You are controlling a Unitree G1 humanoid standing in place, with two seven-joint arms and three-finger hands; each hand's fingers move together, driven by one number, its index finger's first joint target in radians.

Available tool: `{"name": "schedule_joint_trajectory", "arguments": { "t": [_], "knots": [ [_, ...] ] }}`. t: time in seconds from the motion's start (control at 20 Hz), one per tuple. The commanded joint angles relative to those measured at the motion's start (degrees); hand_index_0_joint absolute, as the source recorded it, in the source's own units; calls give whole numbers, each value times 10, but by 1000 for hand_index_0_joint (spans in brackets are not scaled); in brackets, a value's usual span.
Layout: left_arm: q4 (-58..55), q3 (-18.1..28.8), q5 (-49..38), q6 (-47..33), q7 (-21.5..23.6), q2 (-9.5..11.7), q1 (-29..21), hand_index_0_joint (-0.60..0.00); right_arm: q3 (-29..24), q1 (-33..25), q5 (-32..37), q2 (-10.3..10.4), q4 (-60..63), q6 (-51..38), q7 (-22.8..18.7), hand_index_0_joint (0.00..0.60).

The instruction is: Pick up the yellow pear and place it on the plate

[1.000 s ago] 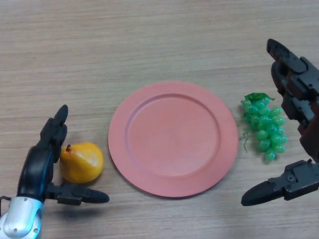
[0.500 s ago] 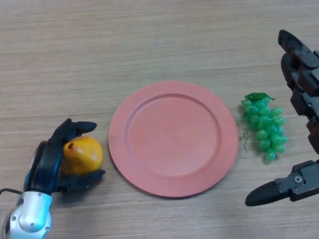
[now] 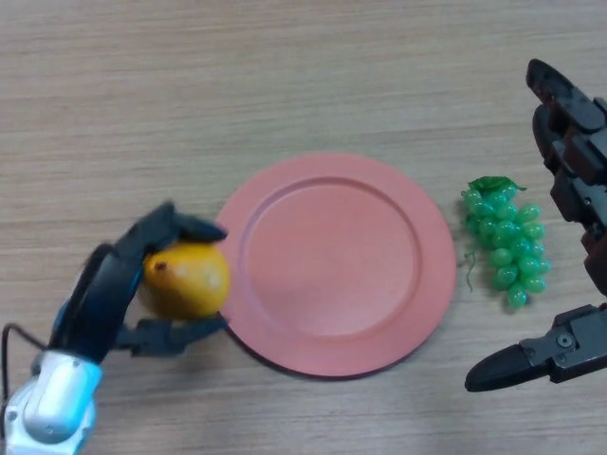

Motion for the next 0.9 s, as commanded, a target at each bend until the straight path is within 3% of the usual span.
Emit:
{"name": "schedule_joint_trajectory", "arguments": {
  "t": [0.05,0.25,0.4,0.5,0.65,0.75,0.9],
  "knots": [
    [-65,-6,-53,23,-20,-2,-31,-600,-34,-7,-4,-8,-53,-50,-9,0],
    [-3,-89,-65,63,-50,-35,-114,-600,-49,11,-4,-4,-79,-45,0,0],
    [100,-155,-61,61,-2,-38,-176,-600,-58,23,-9,1,-88,-56,5,0],
    [155,-182,-72,40,48,-39,-203,-600,-74,32,-4,4,-92,-65,6,0],
    [196,-200,-115,23,76,-39,-223,-600,-88,38,-2,8,-102,-63,8,0],
    [207,-202,-106,22,86,-39,-229,-400,-91,39,2,8,-106,-58,9,0],
    [245,-201,-10,31,145,-39,-252,0,-94,31,4,7,-112,-43,6,0]
  ]
}}
